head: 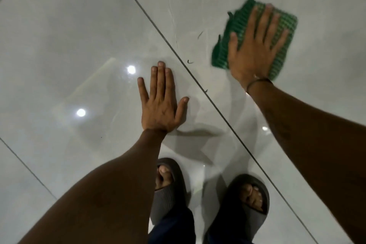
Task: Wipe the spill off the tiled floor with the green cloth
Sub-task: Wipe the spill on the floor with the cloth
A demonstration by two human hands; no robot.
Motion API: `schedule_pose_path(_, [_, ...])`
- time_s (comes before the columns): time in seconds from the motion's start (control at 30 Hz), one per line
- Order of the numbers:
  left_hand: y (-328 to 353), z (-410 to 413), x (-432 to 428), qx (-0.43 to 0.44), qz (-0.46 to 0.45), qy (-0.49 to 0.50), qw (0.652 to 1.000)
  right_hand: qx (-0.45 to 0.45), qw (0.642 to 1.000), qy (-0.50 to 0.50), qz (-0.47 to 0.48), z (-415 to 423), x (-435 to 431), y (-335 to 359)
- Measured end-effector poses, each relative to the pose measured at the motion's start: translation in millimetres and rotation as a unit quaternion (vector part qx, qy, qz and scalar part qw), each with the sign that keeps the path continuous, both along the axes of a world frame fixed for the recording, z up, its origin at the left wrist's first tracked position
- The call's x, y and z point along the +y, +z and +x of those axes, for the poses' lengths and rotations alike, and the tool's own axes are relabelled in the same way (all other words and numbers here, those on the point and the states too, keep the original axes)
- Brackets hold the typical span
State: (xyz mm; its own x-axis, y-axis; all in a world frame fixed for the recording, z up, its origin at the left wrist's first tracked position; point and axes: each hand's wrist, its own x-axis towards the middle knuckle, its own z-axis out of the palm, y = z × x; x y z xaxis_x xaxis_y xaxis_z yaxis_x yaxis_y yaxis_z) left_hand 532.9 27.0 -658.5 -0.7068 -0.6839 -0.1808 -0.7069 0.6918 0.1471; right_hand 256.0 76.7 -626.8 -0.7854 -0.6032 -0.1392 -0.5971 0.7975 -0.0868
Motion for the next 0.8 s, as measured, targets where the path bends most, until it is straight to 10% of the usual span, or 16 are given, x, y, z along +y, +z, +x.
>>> schedule_pose_path(0.2, [0.3, 1.4, 0.8, -0.003, -0.018, 0.000, 1.000, -0.039, 0.963, 0.267, 0.013, 61.7, 12.6, 2.2])
schedule_pose_path(0.47, [9.7, -2.8, 1.0, -0.012, 0.021, 0.002, 1.000, 0.000, 0.999, 0.046, -0.003, 8.8, -2.5, -1.9])
schedule_pose_path(0.67, [22.1, 8.2, -16.5, 0.016, 0.057, -0.021, 0.998, -0.027, 0.943, 0.333, 0.004, 71.7, -2.7, -5.3])
schedule_pose_path(0.8, [12.8, 52.5, -58.9, -0.008, 0.001, 0.040, 0.999, -0.029, 0.973, 0.228, 0.029, 34.1, 86.1, -4.4])
